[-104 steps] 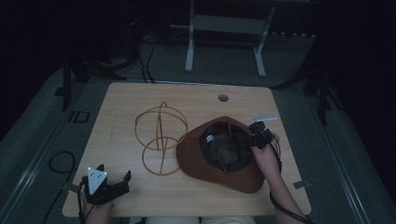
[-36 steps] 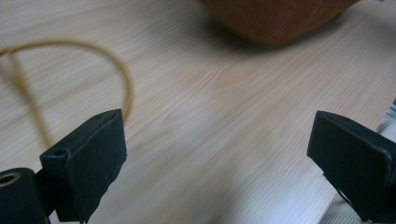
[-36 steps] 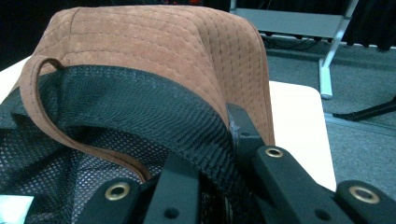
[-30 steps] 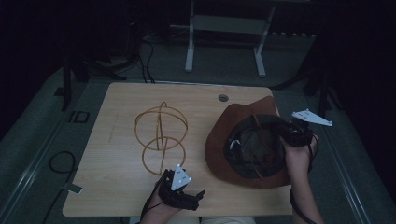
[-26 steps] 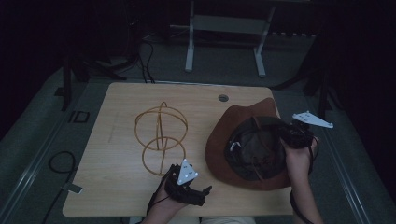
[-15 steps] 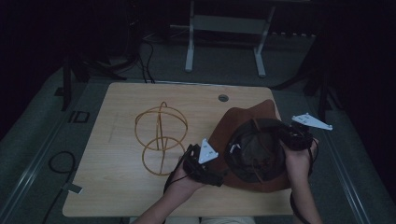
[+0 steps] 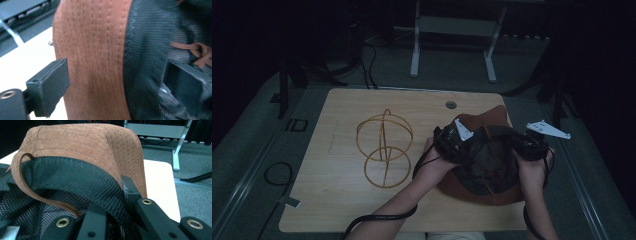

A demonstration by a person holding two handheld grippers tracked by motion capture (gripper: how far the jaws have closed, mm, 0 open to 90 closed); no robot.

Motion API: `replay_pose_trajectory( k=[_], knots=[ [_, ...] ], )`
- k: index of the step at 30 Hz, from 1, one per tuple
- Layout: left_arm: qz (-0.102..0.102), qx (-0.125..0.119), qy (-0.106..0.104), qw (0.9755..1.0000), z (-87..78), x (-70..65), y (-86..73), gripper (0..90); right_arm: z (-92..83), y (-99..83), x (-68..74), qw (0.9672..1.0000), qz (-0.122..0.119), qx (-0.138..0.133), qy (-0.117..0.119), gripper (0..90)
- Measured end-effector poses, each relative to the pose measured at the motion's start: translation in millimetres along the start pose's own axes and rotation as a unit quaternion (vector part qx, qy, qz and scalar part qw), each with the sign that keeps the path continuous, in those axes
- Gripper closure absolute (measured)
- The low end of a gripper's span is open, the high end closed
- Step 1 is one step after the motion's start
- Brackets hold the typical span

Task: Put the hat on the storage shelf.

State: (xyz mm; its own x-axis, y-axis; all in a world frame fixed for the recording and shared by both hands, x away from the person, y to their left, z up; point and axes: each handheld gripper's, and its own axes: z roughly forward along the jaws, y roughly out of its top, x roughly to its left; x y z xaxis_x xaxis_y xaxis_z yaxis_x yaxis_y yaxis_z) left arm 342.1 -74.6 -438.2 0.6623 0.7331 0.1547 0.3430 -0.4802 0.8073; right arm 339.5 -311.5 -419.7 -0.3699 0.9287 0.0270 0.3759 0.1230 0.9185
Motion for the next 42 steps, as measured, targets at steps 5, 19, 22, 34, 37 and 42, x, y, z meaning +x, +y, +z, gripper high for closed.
replay_pose_trajectory(
  k=[5,19,22,34,37,42],
  knots=[
    [-0.004,0.022,0.028,0.9994,16.6,0.6,1.2,20.4,0.2,-1.8,4.9,0.9999,-0.008,0.007,0.006,83.9],
    [0.008,0.004,0.075,0.9972,24.3,3.1,11.6,86.8,-6.8,-4.8,14.6,0.9999,-0.013,-0.001,-0.002,83.7],
    [0.017,-0.004,0.085,0.9962,19.1,3.6,14.1,87.1,-10.5,-6.2,15.5,0.9999,-0.009,-0.007,0.000,82.8],
    [0.035,-0.042,0.092,0.9943,0.4,7.6,22.7,87.4,-33.9,-18.7,20.6,0.9995,-0.016,-0.019,0.019,61.4],
    [0.040,-0.054,0.097,0.9930,-4.6,7.9,25.6,87.4,-48.1,-24.3,21.7,0.9989,-0.020,-0.020,0.036,55.7],
    [0.037,-0.071,0.103,0.9914,-13.3,12.4,24.0,87.2,-79.9,-38.7,24.3,0.9977,-0.008,-0.028,0.062,50.6]
  ],
)
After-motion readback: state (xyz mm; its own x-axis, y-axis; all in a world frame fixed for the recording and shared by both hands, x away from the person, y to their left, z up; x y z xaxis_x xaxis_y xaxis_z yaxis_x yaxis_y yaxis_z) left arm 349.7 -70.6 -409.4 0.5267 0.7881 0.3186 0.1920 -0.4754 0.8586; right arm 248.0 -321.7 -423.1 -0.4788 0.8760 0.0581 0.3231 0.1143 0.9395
